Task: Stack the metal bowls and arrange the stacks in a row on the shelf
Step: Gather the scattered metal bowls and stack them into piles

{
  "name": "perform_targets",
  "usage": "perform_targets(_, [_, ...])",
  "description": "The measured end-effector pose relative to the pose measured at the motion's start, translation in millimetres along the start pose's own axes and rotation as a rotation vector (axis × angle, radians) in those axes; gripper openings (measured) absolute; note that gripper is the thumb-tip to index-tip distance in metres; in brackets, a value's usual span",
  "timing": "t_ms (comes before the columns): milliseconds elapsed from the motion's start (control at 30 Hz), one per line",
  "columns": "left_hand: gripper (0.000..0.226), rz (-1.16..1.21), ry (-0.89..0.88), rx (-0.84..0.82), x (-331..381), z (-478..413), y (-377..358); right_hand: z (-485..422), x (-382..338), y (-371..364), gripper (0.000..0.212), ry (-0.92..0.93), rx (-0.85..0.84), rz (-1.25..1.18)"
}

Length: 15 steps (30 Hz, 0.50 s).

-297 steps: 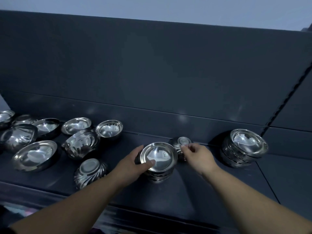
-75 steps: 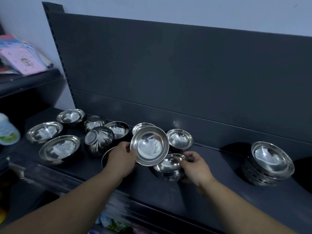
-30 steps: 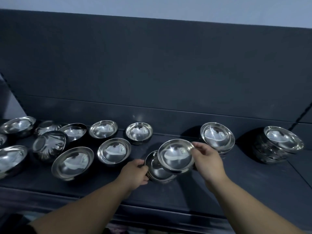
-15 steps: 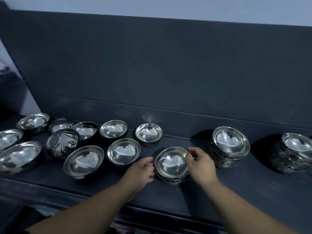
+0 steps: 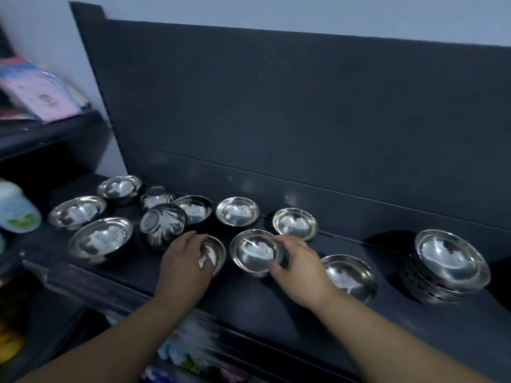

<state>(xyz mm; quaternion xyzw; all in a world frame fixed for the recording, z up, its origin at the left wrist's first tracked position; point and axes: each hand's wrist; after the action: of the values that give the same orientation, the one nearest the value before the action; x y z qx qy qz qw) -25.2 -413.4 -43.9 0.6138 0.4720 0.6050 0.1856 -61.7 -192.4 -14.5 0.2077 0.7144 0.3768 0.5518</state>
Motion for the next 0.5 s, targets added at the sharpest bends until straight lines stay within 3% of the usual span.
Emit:
perform_targets(100, [0.058, -0.013, 0.090, -0.052, -30.4, 4.3, 9.1, -11.2, -6.2, -21.0, 0.068, -0.086, -0.084, -0.025])
perform_targets(233, [0.048, 0.175, 0.205, -0.094, -36.8, 13.8, 19.4, -21.1, -11.0, -38.6, 0.087, -0.294, -0.093, -0.123])
perform_targets(300, [0.057, 0.238, 0.305, -0.128, -37.2, 14.0, 21.2, -24.4, -9.5, -44.2, 0.094, -0.421, -0.072, -0.237])
perform_targets(500, [0.043, 0.349, 0.418, -0.212, -44.7, 7.8, 21.4, -26.9, -8.6, -51.3, 0.090, -0.672, 0.000, -0.565])
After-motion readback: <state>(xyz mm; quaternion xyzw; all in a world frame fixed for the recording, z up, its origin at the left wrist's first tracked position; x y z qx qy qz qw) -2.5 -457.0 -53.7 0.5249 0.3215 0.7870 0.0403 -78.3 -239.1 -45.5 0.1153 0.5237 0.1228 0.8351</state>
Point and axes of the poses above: each hand's wrist, its own z-axis away from the middle knuckle, its own y-axis out of the back of the hand, x = y × z, and after that the axes turned 2 degrees about y, right-handed
